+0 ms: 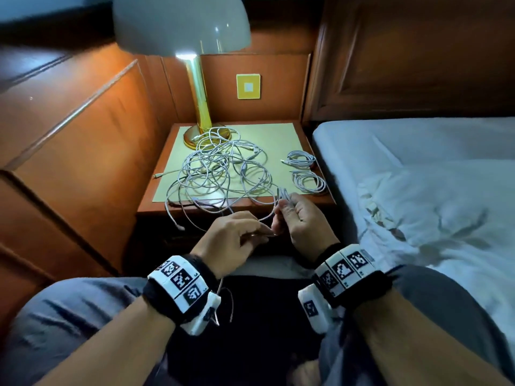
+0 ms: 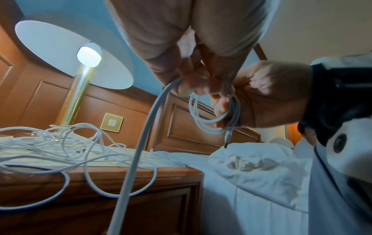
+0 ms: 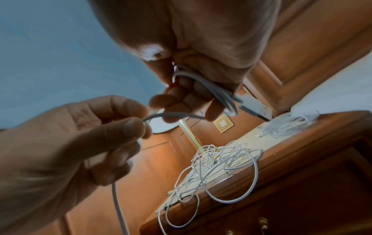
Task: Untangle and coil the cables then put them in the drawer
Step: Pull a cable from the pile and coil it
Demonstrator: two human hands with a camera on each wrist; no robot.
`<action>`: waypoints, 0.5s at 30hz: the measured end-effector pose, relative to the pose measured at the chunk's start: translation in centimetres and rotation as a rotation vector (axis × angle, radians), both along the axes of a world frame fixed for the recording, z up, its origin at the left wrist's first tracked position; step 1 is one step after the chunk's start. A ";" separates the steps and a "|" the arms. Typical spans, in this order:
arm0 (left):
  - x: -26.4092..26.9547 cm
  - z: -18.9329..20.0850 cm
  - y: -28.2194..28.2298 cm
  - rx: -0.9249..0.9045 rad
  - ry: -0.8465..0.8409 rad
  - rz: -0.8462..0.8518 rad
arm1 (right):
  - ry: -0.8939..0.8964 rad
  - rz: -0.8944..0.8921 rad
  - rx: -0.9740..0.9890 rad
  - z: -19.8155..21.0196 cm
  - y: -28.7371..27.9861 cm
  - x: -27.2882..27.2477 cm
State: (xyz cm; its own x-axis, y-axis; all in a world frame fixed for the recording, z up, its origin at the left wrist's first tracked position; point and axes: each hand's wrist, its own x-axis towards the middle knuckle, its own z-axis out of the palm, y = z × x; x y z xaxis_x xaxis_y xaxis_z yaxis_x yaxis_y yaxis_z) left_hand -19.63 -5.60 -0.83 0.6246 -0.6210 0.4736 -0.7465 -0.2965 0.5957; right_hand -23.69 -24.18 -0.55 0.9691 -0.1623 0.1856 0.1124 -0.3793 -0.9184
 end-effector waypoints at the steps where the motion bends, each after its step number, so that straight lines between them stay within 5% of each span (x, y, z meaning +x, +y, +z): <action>1: -0.7 0.3 -0.2 -0.011 0.006 0.024 | 0.028 -0.010 0.034 0.2 -0.2 -0.4; 8: -3.0 2.3 -0.6 -0.083 0.012 0.119 | 0.099 0.041 0.152 0.8 0.6 -2.9; 15: -2.7 2.5 0.1 -0.147 0.120 0.036 | 0.087 0.038 0.264 2.1 0.1 -3.9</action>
